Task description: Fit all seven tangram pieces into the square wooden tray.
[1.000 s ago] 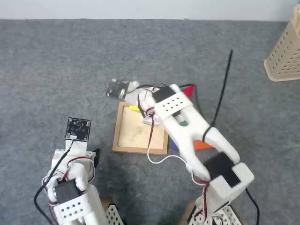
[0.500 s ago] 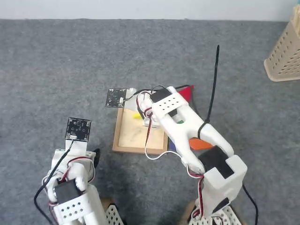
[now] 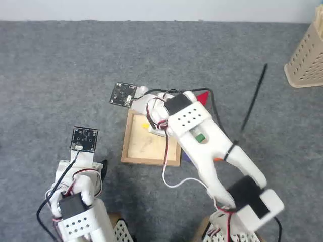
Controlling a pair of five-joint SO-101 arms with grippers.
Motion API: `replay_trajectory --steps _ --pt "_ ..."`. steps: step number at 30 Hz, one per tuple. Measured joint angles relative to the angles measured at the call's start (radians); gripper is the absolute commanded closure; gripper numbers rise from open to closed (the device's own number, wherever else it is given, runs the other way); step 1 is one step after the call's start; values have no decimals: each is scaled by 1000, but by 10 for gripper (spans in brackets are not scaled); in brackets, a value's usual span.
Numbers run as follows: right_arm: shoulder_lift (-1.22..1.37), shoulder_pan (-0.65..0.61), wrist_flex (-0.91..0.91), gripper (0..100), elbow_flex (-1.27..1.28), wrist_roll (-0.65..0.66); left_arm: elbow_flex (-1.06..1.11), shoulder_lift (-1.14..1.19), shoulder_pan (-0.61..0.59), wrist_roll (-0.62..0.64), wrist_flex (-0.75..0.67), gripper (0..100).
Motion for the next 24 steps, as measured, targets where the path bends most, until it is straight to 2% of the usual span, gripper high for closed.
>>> replay_trajectory --steps 5,8,12,19,24 --pt "-74 0 0 940 86 -38 0 0 0 0 0 720" --pt "-84 0 0 994 153 -38 0 0 0 0 0 720" --pt "-84 9 -58 994 259 -40 0 0 0 0 0 720" --pt "87 14 -203 991 270 -95 0 0 0 0 0 720" --pt "189 43 -222 991 184 -115 0 0 0 0 0 720"
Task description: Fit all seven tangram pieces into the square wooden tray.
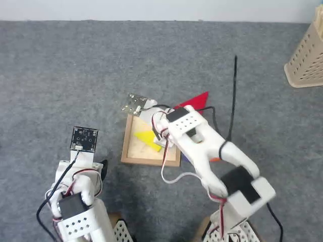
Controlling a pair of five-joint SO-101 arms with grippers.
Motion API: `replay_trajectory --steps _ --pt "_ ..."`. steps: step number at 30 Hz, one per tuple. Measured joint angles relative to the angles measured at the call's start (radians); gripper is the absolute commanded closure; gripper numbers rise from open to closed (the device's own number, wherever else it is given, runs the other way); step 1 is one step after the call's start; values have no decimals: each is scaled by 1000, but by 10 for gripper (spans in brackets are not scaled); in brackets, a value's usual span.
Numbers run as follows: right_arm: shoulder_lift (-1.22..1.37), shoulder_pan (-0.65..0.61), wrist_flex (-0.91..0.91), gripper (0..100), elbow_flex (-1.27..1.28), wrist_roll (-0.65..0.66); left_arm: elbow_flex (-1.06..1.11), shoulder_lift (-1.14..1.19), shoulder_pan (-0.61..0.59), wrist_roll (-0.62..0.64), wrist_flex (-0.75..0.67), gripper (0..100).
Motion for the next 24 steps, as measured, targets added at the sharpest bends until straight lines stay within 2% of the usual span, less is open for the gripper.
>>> replay_trajectory --steps 4,11,18,24 --pt "87 44 -2 991 -106 -18 0 0 0 0 0 720" --pt "209 112 -6 991 -267 -172 0 0 0 0 0 720" --pt "236 155 -9 990 -307 -275 0 0 0 0 0 720" --pt "180 201 31 987 -304 -290 0 0 0 0 0 720"
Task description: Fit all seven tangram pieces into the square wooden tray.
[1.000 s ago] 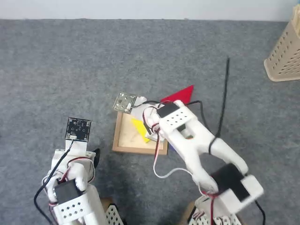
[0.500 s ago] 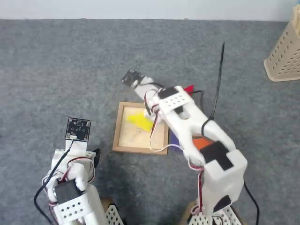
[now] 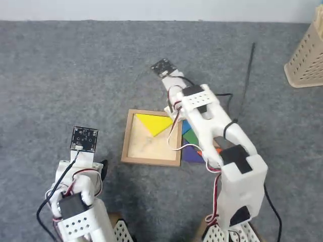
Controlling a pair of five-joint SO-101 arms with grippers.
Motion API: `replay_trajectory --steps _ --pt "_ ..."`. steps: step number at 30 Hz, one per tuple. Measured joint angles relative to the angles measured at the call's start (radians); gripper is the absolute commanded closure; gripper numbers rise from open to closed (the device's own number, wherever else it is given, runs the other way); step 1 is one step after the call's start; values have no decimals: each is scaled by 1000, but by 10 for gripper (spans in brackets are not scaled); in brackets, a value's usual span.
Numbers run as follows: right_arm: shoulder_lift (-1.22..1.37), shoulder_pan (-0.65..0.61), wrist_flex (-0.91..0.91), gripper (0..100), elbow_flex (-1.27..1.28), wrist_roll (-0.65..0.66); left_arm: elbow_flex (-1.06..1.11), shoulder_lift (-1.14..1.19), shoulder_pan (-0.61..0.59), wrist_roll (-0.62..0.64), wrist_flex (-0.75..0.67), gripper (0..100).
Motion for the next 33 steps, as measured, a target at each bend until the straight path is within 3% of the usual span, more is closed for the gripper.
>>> replay_trajectory --steps 6,8,13,19,25,33 --pt "-114 115 28 854 0 -83 0 0 0 0 0 720" --pt "-114 149 28 851 0 -132 0 0 0 0 0 720" --pt "-28 152 31 835 -89 -374 0 0 0 0 0 720" --pt "127 155 132 634 -293 -658 0 0 0 0 0 720" --pt "242 143 301 630 -466 -730 0 0 0 0 0 720" --pt "364 87 330 629 -566 -738 0 0 0 0 0 720"
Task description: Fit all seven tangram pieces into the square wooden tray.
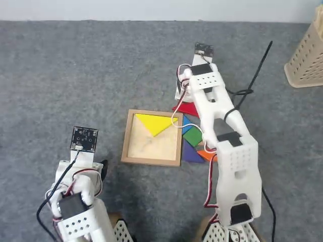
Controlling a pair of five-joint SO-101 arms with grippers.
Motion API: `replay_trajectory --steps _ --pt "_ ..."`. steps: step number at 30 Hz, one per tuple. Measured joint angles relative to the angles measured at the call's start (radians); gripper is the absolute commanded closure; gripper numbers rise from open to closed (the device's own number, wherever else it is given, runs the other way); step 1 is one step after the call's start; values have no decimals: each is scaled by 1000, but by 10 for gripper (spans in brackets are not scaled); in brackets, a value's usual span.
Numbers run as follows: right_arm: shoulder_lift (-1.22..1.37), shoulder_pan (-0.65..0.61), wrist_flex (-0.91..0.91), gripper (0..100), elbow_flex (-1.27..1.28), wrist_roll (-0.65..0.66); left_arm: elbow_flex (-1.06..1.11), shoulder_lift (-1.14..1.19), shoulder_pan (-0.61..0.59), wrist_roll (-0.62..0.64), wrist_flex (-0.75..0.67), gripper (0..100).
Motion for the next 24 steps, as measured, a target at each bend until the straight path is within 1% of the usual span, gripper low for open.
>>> replay_trajectory --steps 9,17,20,24 --pt "137 0 -6 640 -124 0 0 0 0 0 0 720" --pt "144 12 11 855 -133 0 0 0 0 0 0 720" --pt "143 29 21 885 -135 0 0 0 0 0 0 720" --pt "143 63 28 888 -140 0 0 0 0 0 0 720"
